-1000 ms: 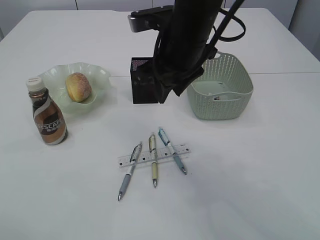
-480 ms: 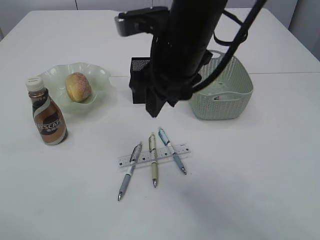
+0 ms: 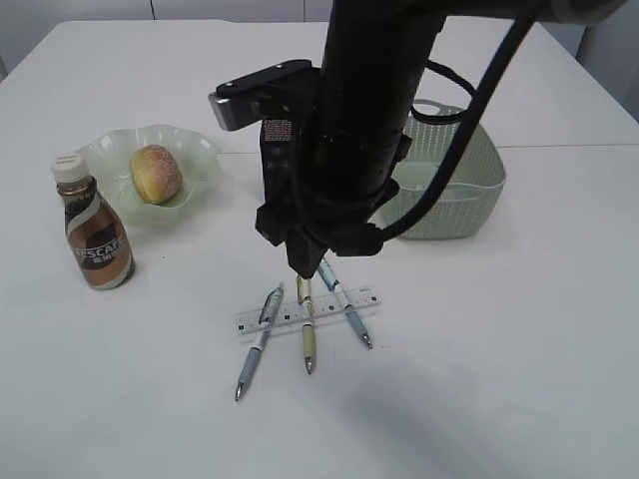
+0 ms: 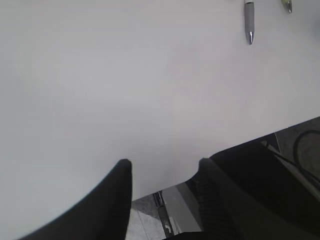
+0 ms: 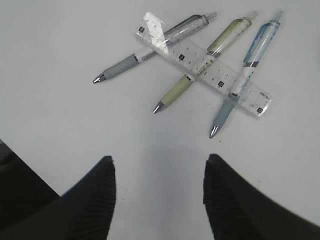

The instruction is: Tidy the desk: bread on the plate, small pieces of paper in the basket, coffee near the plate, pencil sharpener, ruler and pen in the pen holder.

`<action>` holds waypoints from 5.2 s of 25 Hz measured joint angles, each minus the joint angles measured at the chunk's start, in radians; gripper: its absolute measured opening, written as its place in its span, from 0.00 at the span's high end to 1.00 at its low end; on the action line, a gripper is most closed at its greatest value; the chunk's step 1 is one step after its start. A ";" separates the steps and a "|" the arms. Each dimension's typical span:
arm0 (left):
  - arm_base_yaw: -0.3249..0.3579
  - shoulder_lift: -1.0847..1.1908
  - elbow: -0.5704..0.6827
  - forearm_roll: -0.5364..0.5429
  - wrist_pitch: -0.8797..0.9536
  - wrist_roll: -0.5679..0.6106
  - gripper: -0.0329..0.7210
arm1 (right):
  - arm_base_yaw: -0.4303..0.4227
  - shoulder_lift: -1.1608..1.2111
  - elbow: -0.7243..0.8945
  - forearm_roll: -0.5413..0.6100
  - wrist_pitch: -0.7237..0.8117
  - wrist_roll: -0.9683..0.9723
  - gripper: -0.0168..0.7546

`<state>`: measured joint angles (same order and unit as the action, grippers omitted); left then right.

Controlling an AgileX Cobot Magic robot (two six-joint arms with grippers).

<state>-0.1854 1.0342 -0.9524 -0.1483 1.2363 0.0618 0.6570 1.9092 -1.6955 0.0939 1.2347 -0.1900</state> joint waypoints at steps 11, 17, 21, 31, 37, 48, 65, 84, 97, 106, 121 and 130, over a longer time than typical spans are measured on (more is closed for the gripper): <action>-0.002 0.024 0.000 -0.104 0.000 0.148 0.54 | -0.031 -0.113 0.000 -0.067 0.000 0.046 0.44; -0.084 0.118 -0.024 -0.111 -0.039 0.218 0.54 | -0.189 -0.145 0.000 -0.074 0.000 0.105 0.44; -0.145 0.207 -0.110 -0.080 -0.059 0.227 0.53 | -0.331 -0.148 0.000 -0.075 0.001 0.132 0.44; -0.236 0.478 -0.357 -0.018 -0.083 0.230 0.54 | -0.586 -0.149 0.000 -0.083 0.002 0.144 0.44; -0.326 0.597 -0.447 0.057 -0.080 0.230 0.54 | -0.637 -0.149 0.000 -0.083 0.003 0.144 0.44; -0.353 0.732 -0.484 0.067 -0.118 0.248 0.45 | -0.639 -0.147 0.000 -0.068 0.005 0.146 0.44; -0.528 1.005 -0.634 0.106 -0.180 0.338 0.35 | -0.639 -0.093 0.000 -0.062 0.005 0.146 0.44; -0.555 1.143 -0.651 0.148 -0.434 0.379 0.28 | -0.639 -0.091 0.000 -0.062 0.005 0.146 0.44; -0.555 1.229 -0.747 0.167 -0.464 0.383 0.28 | -0.639 -0.091 0.000 -0.062 0.005 0.146 0.44; -0.547 1.250 -0.751 0.173 -0.448 0.385 0.28 | -0.639 -0.091 0.000 -0.074 0.005 0.146 0.44; -0.546 1.292 -0.756 0.189 -0.454 0.387 0.28 | -0.639 -0.091 0.000 -0.078 0.005 0.146 0.44; -0.546 1.296 -0.760 0.191 -0.466 0.387 0.32 | -0.639 -0.091 0.000 -0.079 0.005 0.146 0.44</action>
<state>-0.7310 2.3304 -1.7126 0.0427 0.7701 0.4491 0.0178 1.8179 -1.6955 0.0146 1.2401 -0.0436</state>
